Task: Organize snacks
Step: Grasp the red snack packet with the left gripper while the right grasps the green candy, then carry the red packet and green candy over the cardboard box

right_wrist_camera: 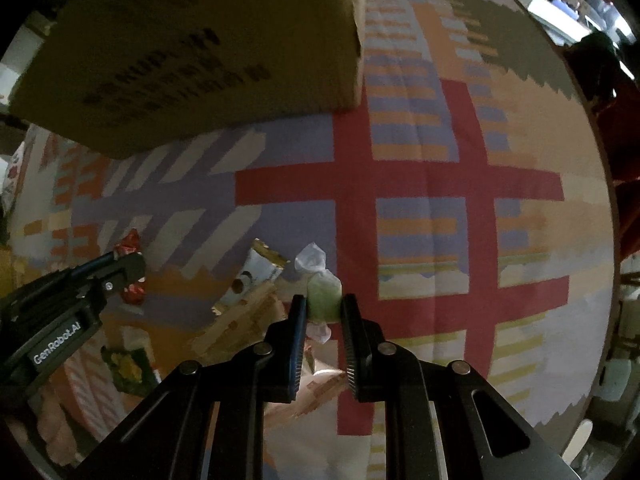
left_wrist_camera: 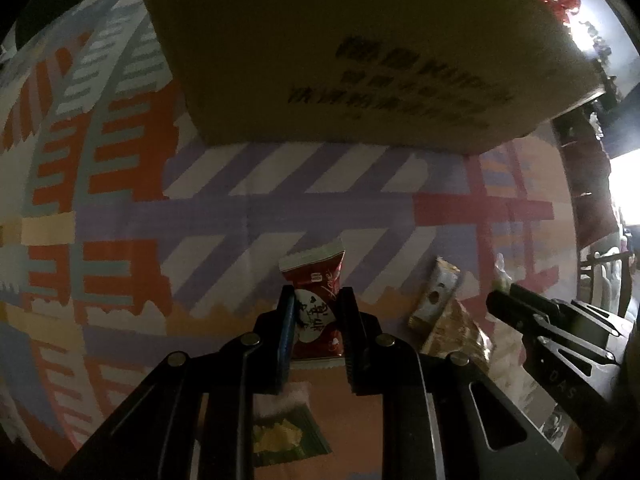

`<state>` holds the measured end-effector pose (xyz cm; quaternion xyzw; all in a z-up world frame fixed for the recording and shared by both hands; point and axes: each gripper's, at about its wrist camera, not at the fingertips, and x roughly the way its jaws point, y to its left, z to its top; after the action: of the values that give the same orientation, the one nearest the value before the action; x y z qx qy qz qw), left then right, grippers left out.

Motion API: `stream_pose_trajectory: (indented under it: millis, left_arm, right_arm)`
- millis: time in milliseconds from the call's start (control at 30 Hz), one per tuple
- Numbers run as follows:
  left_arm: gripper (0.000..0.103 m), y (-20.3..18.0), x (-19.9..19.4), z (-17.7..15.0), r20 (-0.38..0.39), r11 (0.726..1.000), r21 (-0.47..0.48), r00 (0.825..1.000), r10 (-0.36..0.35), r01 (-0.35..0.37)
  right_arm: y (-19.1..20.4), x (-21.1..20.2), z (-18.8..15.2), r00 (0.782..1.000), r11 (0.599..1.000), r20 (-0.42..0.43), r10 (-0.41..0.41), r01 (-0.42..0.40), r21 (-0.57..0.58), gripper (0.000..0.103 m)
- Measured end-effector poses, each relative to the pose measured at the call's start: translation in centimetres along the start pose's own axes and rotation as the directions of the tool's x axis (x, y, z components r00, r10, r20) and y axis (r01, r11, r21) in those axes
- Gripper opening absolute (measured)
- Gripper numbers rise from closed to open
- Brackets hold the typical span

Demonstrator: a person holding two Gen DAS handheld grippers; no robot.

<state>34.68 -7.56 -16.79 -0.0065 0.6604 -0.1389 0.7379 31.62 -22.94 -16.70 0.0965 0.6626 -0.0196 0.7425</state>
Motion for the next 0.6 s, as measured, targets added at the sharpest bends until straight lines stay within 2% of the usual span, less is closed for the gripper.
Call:
stream_pose_trajectory:
  millis: [300, 500, 600]
  left_arm:
    - [0.022, -0.5, -4.5, -0.4, 0.096, 0.999, 0.052, 0.995, -0.023, 0.018]
    - [0.022, -0.4, -7.6, -0.6, 0.161, 0.997, 0.07, 0.986, -0.049, 0.039]
    - [0.022, -0.4, -9.0, -0.7, 0.197, 0.996, 0.079, 0.979, -0.057, 0.042]
  right_arm:
    - [1.3, -4.5, -1.1, 0.994, 0.998, 0.092, 0.056, -0.053, -0.029, 0.019]
    - [2.2, -8.7, -0.4, 0.983, 0.995, 0.166, 0.079, -0.068, -0.073, 0.019]
    - [2.9, -9.0, 0.3, 0.976, 0.993, 0.197, 0.095, -0.08, -0.085, 0.019]
